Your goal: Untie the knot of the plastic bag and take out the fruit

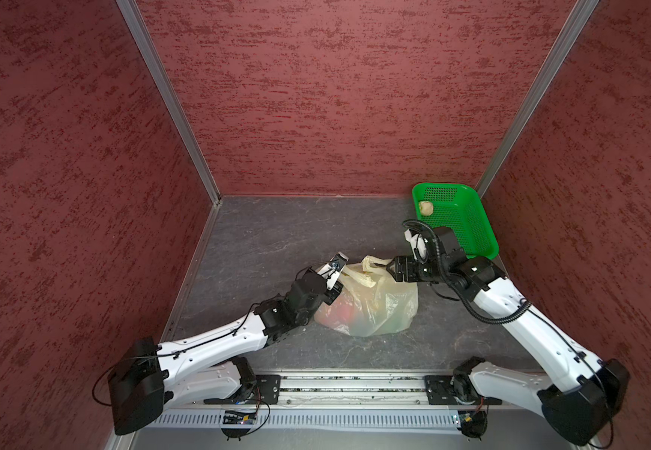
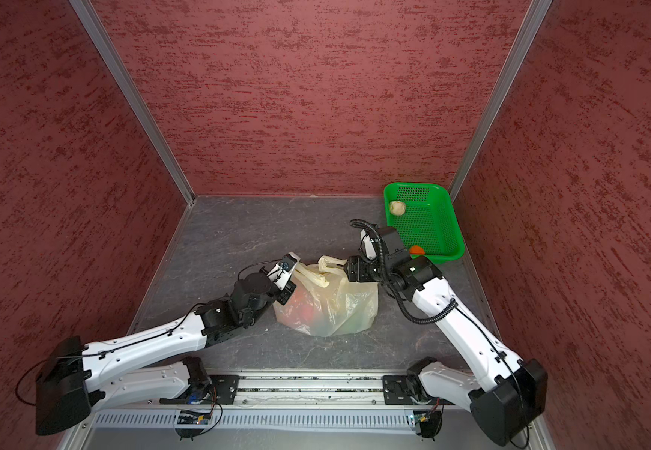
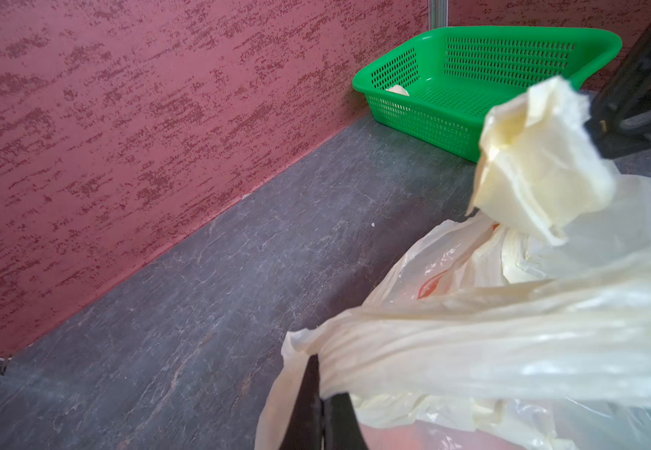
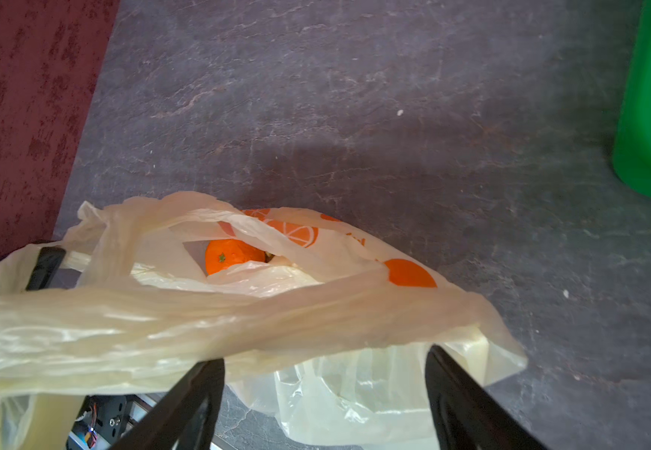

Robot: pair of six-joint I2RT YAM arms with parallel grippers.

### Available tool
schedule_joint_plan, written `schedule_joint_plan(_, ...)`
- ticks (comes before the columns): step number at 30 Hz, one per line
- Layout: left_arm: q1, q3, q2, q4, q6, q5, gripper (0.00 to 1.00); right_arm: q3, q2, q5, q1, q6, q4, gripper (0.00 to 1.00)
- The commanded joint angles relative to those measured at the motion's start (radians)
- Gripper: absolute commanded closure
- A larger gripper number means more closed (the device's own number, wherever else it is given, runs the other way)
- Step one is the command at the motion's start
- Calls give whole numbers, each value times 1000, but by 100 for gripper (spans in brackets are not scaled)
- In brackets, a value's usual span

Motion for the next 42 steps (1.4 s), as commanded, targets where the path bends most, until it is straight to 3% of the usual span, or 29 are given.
schedule_joint_plan(1,6,-19,-48,-50,-91,34,100,58,42,88,38,-35,33,16)
schedule_joint_plan(10,8,-52,-124,-90,-138,10,100,144,230,345,84,-91,82,15)
schedule_joint_plan(13,17,-60,-136,-96,-148,11,100,126,250,462,84,-82,98,26)
schedule_joint_plan(17,27,-71,-154,-111,-164,13,100,92,203,557,64,-31,68,52)
schedule_joint_plan(18,31,-74,-159,-112,-167,14,100,79,185,559,54,-16,61,57)
schedule_joint_plan(20,39,-81,-171,-115,-174,21,100,42,136,560,28,25,37,78)
schedule_joint_plan(24,55,-86,-186,-126,-184,39,100,-28,59,554,-6,88,-23,99)
schedule_joint_plan(31,69,-98,-221,-171,-227,85,100,-171,-105,448,-14,258,-91,100)
schedule_joint_plan(37,74,-128,-240,-184,-272,122,100,-406,-223,281,-13,400,11,100)
schedule_joint_plan(42,103,-137,-222,-172,-287,177,100,-471,-183,198,-12,400,64,100)
